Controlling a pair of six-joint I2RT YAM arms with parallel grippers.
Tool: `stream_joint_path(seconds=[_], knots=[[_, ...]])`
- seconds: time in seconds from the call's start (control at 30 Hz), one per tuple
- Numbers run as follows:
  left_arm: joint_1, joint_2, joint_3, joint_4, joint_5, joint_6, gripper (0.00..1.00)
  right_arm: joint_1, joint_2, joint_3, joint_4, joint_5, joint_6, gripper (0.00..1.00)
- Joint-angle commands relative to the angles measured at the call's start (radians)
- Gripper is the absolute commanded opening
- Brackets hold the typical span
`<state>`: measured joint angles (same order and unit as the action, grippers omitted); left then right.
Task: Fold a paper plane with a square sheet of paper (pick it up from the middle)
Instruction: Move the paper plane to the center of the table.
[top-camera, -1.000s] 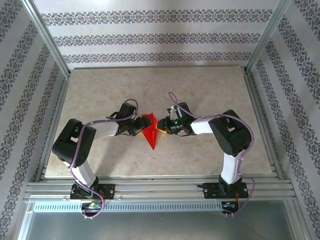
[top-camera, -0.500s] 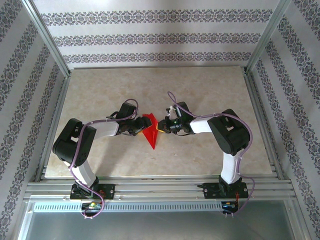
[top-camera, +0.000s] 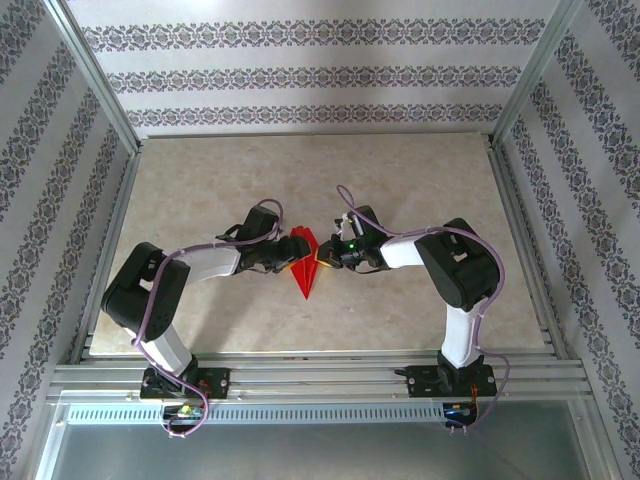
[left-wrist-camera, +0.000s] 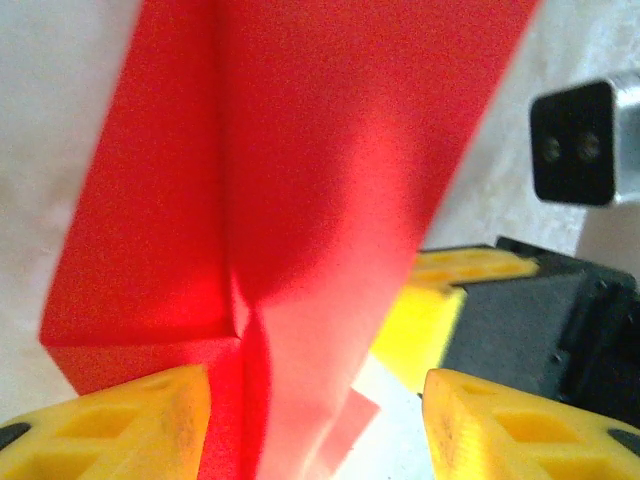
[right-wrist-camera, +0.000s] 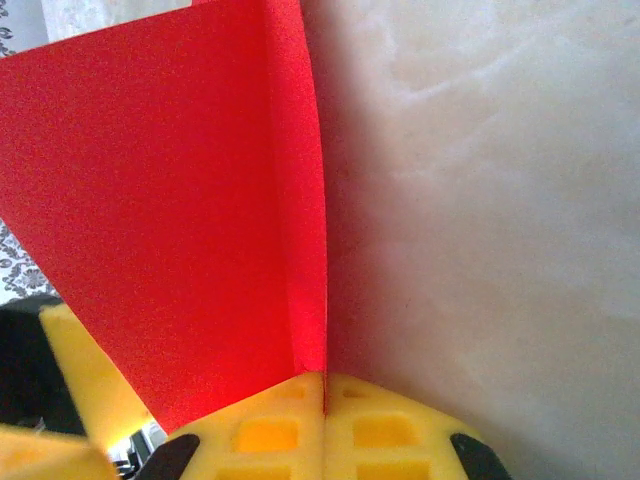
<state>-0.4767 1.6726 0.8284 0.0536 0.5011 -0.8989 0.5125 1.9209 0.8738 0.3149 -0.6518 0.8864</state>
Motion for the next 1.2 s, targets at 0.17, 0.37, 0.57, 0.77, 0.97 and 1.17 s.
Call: stream_joint_path(seconds=[0.17, 0.37, 0.57, 0.77, 0.97, 1.17], knots=[[-0.037, -0.074, -0.032, -0.101, -0.065, 0.006, 0.61, -0.001, -0.003, 0.005, -0.002, 0.012, 0.003, 0.05], [-0.074, -0.054, -0.013, -0.143, -0.103, 0.002, 0.62, 0.003, -0.003, 0.008, -0.002, 0.012, 0.006, 0.06], [-0.098, -0.062, -0.026, -0.121, -0.122, -0.027, 0.60, 0.004, -0.004, 0.008, -0.004, 0.012, 0.006, 0.06], [-0.124, -0.070, -0.038, -0.096, -0.126, -0.061, 0.51, 0.004, -0.003, 0.009, -0.005, 0.015, 0.006, 0.06], [-0.132, -0.112, -0.066, -0.114, -0.163, -0.077, 0.51, 0.004, 0.000, 0.011, -0.007, 0.015, 0.006, 0.06], [-0.141, -0.081, -0.043, -0.092, -0.147, -0.062, 0.51, 0.006, 0.003, 0.017, -0.008, 0.015, 0.008, 0.06]])
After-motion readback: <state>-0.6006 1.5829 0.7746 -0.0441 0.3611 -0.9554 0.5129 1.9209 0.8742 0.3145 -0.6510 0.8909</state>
